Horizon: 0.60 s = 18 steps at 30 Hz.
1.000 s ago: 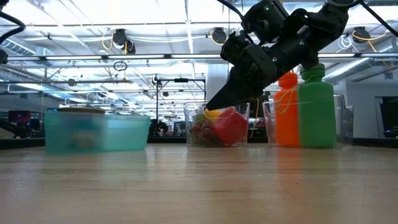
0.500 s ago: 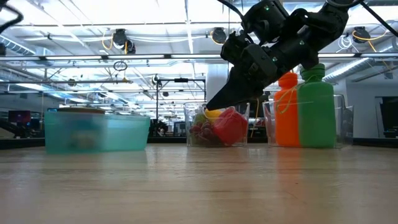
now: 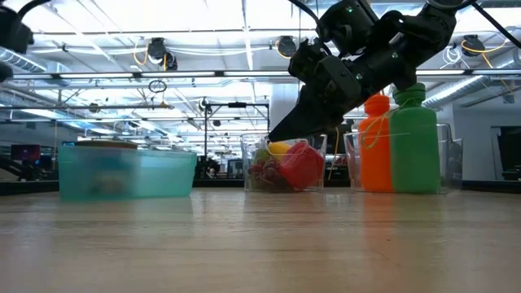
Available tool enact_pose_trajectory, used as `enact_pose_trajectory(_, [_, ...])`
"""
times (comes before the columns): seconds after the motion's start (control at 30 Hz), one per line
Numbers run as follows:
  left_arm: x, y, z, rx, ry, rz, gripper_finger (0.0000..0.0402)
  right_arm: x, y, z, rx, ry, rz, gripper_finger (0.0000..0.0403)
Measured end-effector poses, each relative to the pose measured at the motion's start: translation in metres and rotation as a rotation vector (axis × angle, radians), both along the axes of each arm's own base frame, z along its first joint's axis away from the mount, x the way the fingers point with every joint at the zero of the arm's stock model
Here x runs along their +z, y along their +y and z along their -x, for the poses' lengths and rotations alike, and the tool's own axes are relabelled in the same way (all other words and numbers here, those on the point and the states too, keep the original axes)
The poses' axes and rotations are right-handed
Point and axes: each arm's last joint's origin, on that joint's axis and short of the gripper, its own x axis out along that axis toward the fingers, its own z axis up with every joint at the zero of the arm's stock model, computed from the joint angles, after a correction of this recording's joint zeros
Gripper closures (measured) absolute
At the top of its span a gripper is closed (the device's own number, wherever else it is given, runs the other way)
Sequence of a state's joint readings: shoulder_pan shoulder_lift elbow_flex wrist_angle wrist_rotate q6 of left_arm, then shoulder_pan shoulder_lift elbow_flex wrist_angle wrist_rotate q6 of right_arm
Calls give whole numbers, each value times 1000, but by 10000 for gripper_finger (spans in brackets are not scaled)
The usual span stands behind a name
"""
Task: Pick & Place Food Item
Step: Put the green apple into left transparent bin
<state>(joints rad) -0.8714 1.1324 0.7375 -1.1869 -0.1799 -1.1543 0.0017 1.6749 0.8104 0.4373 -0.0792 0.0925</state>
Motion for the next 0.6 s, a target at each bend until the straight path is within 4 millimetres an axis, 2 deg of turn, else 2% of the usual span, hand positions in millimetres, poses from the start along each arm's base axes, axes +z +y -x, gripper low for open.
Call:
enact_pose_trajectory(0.2, [30,9,-3,-17,18,-97,108,0,0,0,0,0,0,403])
enact_pose_trajectory(0.47, [79,23,-12,-5,-26,-174,100,0,0,0,0,0,0,403])
enact_pose_trajectory(0.6, [102,30,-19,-17,-127,-179,99,0,0,0,1,0,0,403])
